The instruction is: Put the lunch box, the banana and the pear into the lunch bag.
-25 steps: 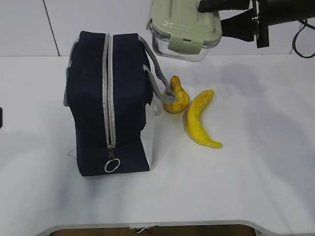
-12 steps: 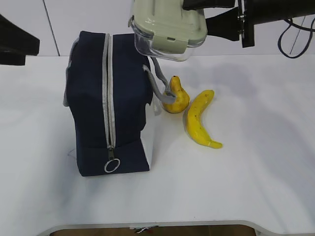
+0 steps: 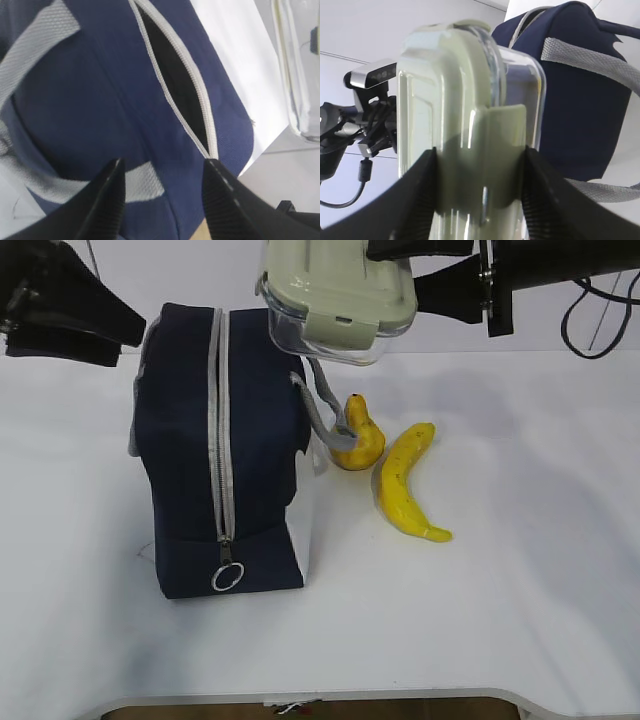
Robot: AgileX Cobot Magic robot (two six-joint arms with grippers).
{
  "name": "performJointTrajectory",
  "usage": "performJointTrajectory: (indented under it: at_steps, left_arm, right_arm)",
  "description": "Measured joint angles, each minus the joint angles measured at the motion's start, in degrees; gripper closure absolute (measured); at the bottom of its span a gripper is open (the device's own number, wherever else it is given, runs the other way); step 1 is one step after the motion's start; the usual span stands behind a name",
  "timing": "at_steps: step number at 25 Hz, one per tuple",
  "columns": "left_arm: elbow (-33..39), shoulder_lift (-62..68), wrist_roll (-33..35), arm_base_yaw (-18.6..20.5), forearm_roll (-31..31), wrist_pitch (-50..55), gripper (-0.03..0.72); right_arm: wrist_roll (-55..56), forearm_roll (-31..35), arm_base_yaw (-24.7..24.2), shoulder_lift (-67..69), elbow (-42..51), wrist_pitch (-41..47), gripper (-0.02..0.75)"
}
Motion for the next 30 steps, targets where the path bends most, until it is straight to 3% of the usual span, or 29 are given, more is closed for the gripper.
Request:
performJointTrajectory:
  at_steps: [8, 15, 18, 23, 30]
  left_arm:
    - [-6.5, 7.3, -3.3, -3.7, 5.6, 0.2, 0.306]
    - [-7.5, 10.2, -3.6, -4.5, 5.8, 0.0, 0.320]
    - [-7.5, 10.5, -3.6, -4.5, 5.8, 0.0, 0.419]
    - [-7.5, 10.5, -3.6, -4.9, 5.7, 0.4, 0.659]
    - [-7.6, 10.5, -3.6, -5.1, 5.6, 1.7, 0.685]
  right_arm:
    - [0.0, 1.2, 0.0, 0.0, 0.0, 0.0, 0.356]
    - [0.0, 2.1, 0.2, 0.0, 0.0, -0.1, 0.356]
    - [0.0, 2.2, 0.8, 0.0, 0.0, -0.2, 0.356]
    - [0.0, 2.2, 1.9, 0.0, 0.0, -0.2, 0.356]
    - [-0.7, 2.2, 2.3, 0.0, 0.0, -0.2, 0.356]
